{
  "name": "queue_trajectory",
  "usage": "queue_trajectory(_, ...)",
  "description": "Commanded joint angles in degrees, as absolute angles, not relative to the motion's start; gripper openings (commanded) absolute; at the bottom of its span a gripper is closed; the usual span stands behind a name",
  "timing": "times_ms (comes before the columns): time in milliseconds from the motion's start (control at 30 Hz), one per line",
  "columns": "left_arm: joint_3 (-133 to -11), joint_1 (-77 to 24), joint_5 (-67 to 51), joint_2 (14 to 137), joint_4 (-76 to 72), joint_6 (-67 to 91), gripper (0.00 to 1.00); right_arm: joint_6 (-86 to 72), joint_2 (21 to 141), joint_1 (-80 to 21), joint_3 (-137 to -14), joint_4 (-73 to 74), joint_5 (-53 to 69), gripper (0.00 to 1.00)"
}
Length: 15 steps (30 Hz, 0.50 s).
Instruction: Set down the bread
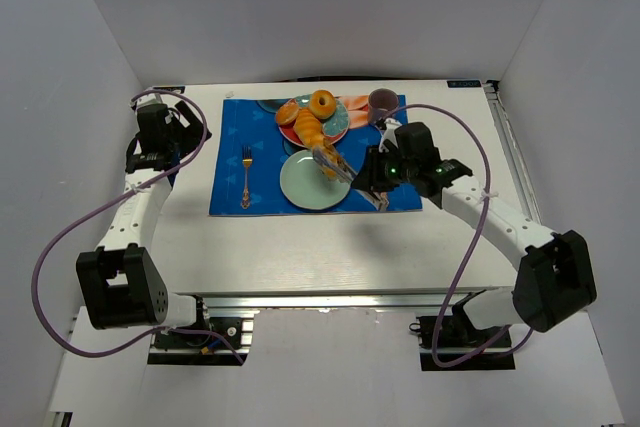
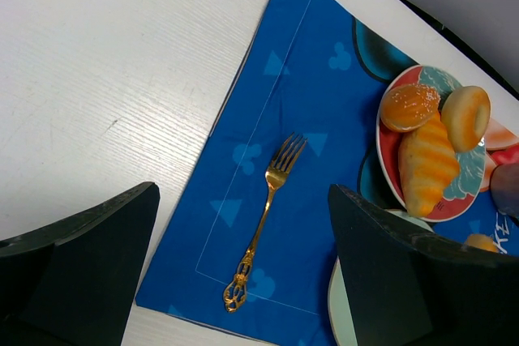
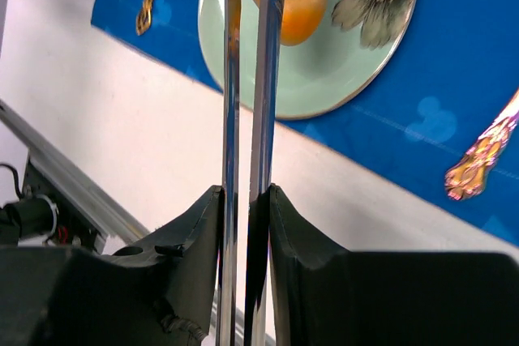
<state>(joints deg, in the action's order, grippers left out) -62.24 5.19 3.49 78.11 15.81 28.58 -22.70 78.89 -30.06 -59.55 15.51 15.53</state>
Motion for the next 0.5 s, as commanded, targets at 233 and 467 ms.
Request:
queue_trajectory(233,-60.82,5.54,2.02,74.88,15.03,28.83,0.96,-22.15,80.50,-33.92,-57.13,13.36,18.89,0.26)
queue_trajectory(467,-60.56,5.62,2.37,74.71,15.03,28.65,0.96,-21.71,82.44,-36.03,-57.83,13.54,19.51,0.28)
